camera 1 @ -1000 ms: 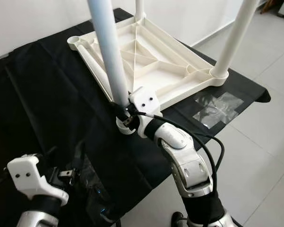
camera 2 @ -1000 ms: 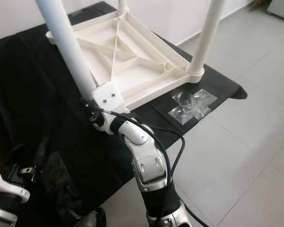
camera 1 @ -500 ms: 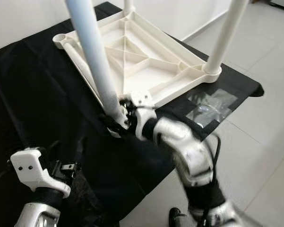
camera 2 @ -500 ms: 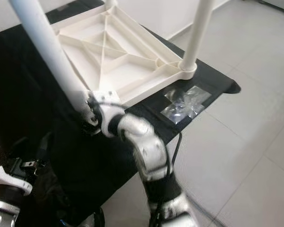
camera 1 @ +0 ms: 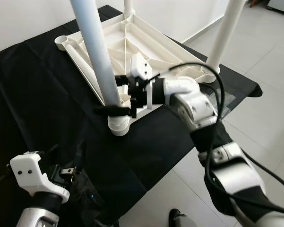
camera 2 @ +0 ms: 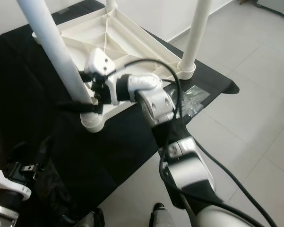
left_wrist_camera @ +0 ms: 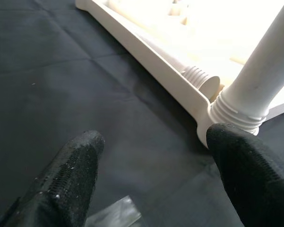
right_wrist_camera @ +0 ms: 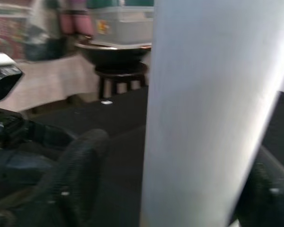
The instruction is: Building children table
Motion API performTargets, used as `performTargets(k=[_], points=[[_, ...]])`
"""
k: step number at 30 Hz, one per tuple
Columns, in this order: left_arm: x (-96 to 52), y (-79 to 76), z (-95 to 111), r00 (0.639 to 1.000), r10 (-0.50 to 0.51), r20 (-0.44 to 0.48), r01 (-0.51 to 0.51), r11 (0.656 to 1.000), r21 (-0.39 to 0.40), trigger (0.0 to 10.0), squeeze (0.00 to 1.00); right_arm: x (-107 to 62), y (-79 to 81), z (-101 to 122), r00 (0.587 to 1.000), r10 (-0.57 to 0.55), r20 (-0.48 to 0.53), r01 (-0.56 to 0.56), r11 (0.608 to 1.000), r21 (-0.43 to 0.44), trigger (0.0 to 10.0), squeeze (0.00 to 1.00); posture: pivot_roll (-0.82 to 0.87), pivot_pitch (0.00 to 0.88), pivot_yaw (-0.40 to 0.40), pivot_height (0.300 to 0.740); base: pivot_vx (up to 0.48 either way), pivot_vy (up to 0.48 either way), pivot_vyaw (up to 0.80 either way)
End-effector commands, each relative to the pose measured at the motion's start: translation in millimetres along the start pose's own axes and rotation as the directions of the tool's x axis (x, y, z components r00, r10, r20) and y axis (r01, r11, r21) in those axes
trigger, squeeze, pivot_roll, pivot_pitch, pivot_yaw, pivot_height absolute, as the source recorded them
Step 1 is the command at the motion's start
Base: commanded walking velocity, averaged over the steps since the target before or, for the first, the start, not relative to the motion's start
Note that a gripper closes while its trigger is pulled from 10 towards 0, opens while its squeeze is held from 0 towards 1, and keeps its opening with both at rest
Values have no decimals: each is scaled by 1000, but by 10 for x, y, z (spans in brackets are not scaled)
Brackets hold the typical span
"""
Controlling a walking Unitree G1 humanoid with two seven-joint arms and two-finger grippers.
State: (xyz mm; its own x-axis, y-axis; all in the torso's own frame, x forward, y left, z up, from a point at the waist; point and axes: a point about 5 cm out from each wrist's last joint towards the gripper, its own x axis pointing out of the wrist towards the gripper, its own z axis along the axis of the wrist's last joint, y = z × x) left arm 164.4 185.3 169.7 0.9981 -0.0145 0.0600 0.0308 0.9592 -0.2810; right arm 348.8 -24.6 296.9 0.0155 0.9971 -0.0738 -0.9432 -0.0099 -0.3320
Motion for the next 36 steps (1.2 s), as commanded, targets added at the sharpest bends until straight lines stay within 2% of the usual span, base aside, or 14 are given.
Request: performTargets(k=[1, 9, 14, 16, 17, 18, 19, 21, 22, 30, 31, 33, 34, 36], points=[[-51, 34, 26, 1000, 26, 7, -26, 999, 27, 10000, 0, 20, 8, -57, 999, 49, 16, -49, 999, 13, 0, 0, 129, 274, 14, 740, 0, 0, 0], [-58, 37, 19, 1000, 29, 7, -29, 999, 25, 10000, 0, -2, -12, -213, 1000, 26, 8, -27, 999, 45, 0, 0, 115, 276, 10, 740, 0, 0, 0], [-45, 34, 4, 1000, 30, 9, -30, 999, 17, 10000, 0, -80, -67, -384, 975, -218, -44, 222, 971, 89, 0, 0, 100, 275, 4, 740, 0, 0, 0], [-41, 41, -5, 999, 31, 8, -31, 999, 16, 10000, 0, -98, -37, -487, 941, -330, -75, 338, 933, 125, 0, 0, 86, 272, 7, 740, 0, 0, 0], [-34, 51, -17, 999, 31, 6, -31, 999, 12, 10000, 0, -99, 40, -671, 842, -512, -171, 534, 837, 120, 0, 0, 69, 272, 14, 740, 0, 0, 0], [-34, 51, -17, 999, 31, 6, -31, 999, 12, 10000, 0, -99, 40, -671, 842, -512, -171, 534, 837, 120, 0, 0, 69, 272, 14, 740, 0, 0, 0], [19, 46, -42, 1000, 22, 3, -22, 1000, 7, 10000, 0, -43, 641, -975, 661, -674, -331, 736, 669, 107, 0, 0, 56, 271, 21, 740, 0, 0, 0], [19, 46, -42, 1000, 22, 3, -22, 1000, 7, 10000, 0, -43, 641, -975, 661, -674, -331, 736, 669, 107, 0, 0, 56, 271, 21, 740, 0, 0, 0], [78, 49, -60, 1000, 12, 6, -12, 1000, 4, 10000, 0, 34, 939, -1002, 613, -705, -358, 783, 603, 154, 0, 0, 28, 248, 44, 740, 0, 0, 0], [150, 40, -90, 1000, -18, 3, 18, 1000, -1, 10000, 0, 217, 914, -934, 685, -657, -314, 723, 665, 188, 0, 0, 22, 219, 49, 740, 0, 0, 0], [161, 22, -96, 1000, -28, 4, 28, 1000, -6, 10000, 0, 212, 879, -924, 685, -656, -316, 721, 671, 172, 4510, 0, 21, 213, 49, 740, 0, 0, 0], [161, 22, -96, 1000, -28, 4, 28, 1000, -6, 10000, 0, 212, 879, -924, 685, -656, -316, 721, 671, 172, 4510, 0, 21, 213, 49, 740, 0, 0, 0], [161, 13, -101, 1000, -30, 3, 30, 999, -13, 10000, 0, 201, 843, -902, 690, -658, -302, 718, 676, 167, 10000, 0, 22, 211, 51, 740, 0, 0, 0], [161, 13, -101, 1000, -30, 3, 30, 999, -13, 10000, 0, 201, 843, -902, 690, -658, -302, 718, 676, 167, 10000, 0, 22, 211, 51, 740, 0, 0, 0]])
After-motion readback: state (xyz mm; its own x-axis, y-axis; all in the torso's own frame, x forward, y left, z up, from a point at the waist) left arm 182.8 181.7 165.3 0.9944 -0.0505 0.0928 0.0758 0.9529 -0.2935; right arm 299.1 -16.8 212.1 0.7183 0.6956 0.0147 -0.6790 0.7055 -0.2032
